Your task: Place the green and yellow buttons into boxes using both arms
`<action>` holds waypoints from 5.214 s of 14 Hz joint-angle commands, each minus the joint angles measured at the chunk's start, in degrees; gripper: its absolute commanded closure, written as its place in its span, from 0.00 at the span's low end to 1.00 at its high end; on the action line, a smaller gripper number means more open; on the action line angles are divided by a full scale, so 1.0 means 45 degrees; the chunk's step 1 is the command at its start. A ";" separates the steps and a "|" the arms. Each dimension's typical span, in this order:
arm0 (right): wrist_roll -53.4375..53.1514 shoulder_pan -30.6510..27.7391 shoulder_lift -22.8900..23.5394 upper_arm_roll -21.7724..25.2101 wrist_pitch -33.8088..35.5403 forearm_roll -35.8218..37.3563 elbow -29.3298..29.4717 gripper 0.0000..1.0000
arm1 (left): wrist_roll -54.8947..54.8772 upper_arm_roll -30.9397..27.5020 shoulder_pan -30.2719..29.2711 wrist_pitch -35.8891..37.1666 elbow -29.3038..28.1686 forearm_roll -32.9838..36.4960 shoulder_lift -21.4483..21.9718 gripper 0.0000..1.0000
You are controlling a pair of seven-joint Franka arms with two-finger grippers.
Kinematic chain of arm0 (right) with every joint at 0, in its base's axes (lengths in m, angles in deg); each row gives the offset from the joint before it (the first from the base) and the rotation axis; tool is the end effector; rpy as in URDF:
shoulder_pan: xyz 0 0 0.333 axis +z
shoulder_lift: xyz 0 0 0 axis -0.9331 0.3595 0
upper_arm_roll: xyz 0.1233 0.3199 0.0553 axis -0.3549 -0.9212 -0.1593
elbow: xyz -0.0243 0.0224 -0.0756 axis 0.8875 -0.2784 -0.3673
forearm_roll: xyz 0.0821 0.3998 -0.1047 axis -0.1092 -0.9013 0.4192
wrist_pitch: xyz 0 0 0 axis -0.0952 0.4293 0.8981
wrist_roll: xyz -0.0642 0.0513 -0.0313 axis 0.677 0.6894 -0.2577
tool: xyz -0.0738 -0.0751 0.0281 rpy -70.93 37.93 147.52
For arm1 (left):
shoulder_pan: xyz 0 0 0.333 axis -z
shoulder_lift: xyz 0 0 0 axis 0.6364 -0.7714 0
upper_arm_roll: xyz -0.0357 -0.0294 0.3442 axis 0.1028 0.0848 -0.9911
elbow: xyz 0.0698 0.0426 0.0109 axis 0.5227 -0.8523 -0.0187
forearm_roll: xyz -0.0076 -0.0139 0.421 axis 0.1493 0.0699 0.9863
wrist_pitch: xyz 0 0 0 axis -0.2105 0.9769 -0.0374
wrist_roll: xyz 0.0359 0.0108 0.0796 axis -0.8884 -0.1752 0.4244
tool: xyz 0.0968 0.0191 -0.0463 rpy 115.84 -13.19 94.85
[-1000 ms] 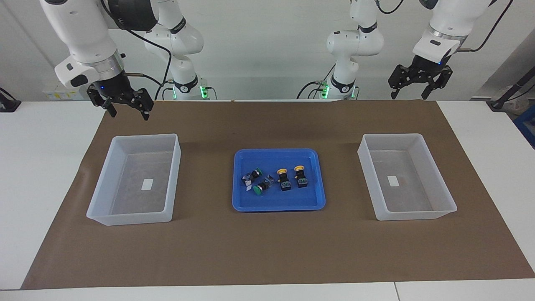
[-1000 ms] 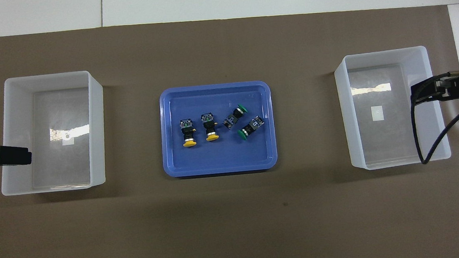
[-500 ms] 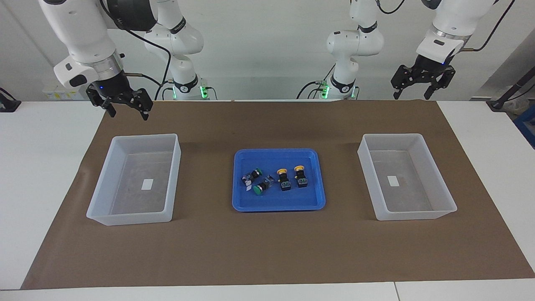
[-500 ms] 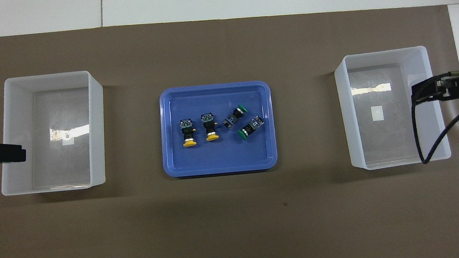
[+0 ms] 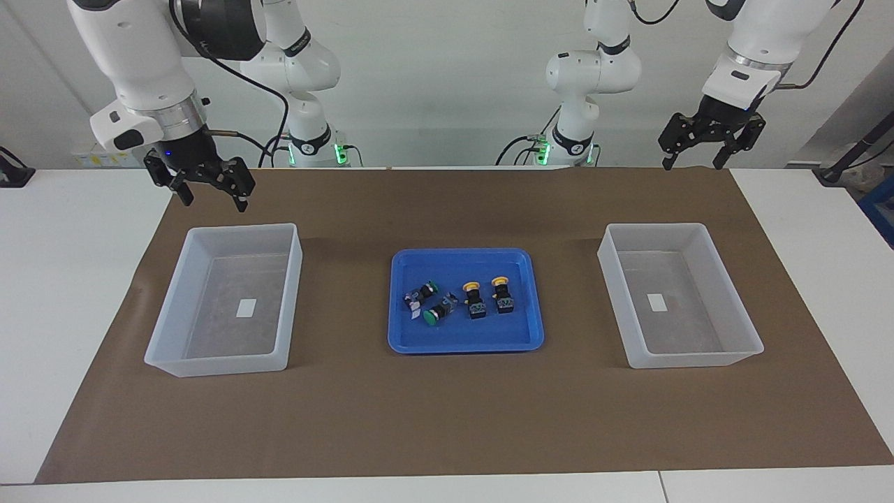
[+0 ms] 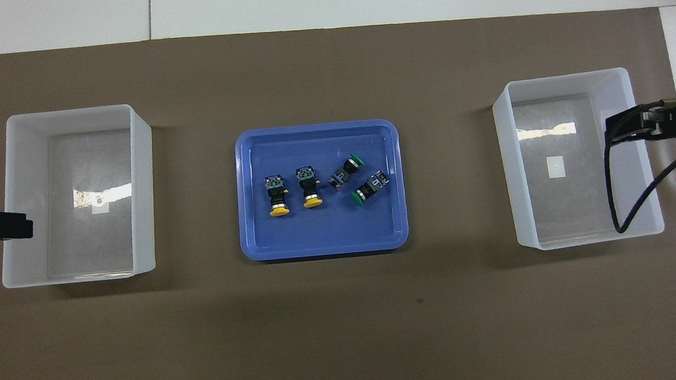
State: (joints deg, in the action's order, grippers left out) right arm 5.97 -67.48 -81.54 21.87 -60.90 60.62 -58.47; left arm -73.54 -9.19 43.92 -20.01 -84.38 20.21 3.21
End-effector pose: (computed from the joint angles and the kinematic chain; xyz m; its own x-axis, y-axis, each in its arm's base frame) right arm 0.5901 0.0098 0.6276 0.9826 -0.1753 0.0620 -0.1778 -0.9833 0.0384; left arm 0.5234 -0.0278 0.6651 0.9958 -0.0667 0.0627 -0.0664 -0.9978 -0.0071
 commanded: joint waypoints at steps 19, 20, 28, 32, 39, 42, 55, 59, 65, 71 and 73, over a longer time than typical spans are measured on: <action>-1.2937 0.4540 0.3339 -0.0085 -0.5040 -0.0326 -0.0969 0.00 | 0.5990 0.0288 0.5154 -0.8297 -0.3326 -0.1243 -0.3098 0.00; -1.3193 0.4696 0.3359 -0.0085 -0.5527 -0.0619 -0.1377 0.00 | 0.6010 0.0288 0.5154 -0.8669 -0.3444 -0.1263 -0.3195 0.00; -1.4582 0.5361 0.3848 -0.0104 -0.8125 -0.1536 -0.3194 0.00 | 0.6304 0.0288 0.5486 -1.0624 -0.3504 -0.1322 -0.5090 0.00; -1.4582 0.5439 0.3906 -0.0104 -0.9067 -0.2028 -0.3803 0.00 | 0.6400 0.0288 0.5915 -1.1288 -0.3504 -0.1322 -0.5890 0.00; -1.4562 0.5947 0.4493 -0.0085 -0.9887 -0.2028 -0.4193 0.12 | 0.6186 0.0288 0.5935 -1.1893 -0.4186 -0.1322 -0.5930 0.10; -1.4601 0.5928 0.4492 -0.0085 -0.9868 -0.2028 -0.4253 0.84 | 0.6321 0.0288 0.5916 -1.1934 -0.4227 -0.1322 -0.5930 0.40; -1.2847 0.4095 0.1605 0.0091 -0.6667 -0.1853 -0.3959 1.00 | 0.6205 0.0268 0.5605 -0.8936 -0.2280 -0.1322 -0.5521 1.00; -1.0313 0.2572 0.0686 0.0091 -0.5632 -0.1833 -0.3979 1.00 | 0.5875 0.0210 0.4300 -0.5398 -0.0286 -0.1283 -0.4838 1.00; -0.5351 0.0579 0.0002 0.0091 -0.5004 -0.1833 -0.4639 1.00 | 0.1899 0.0132 0.1234 -0.4004 0.0735 -0.1302 -0.4758 1.00; 0.1268 -0.1802 -0.0002 0.0091 -0.6387 -0.1833 -0.6438 1.00 | -0.1041 0.0112 -0.0939 -0.5171 -0.0548 -0.1302 -0.4409 1.00; 0.2503 -0.2371 0.0506 0.0091 -0.6878 -0.1833 -0.6440 1.00 | -0.1021 0.0112 -0.0998 -0.6731 -0.2168 -0.1302 -0.3882 1.00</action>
State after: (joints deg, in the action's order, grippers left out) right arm 12.21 -75.96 -79.89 23.10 -89.19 52.36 -86.13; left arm -77.58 -9.26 39.75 -43.86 -85.93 15.15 -18.03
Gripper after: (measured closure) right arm 0.692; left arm 0.678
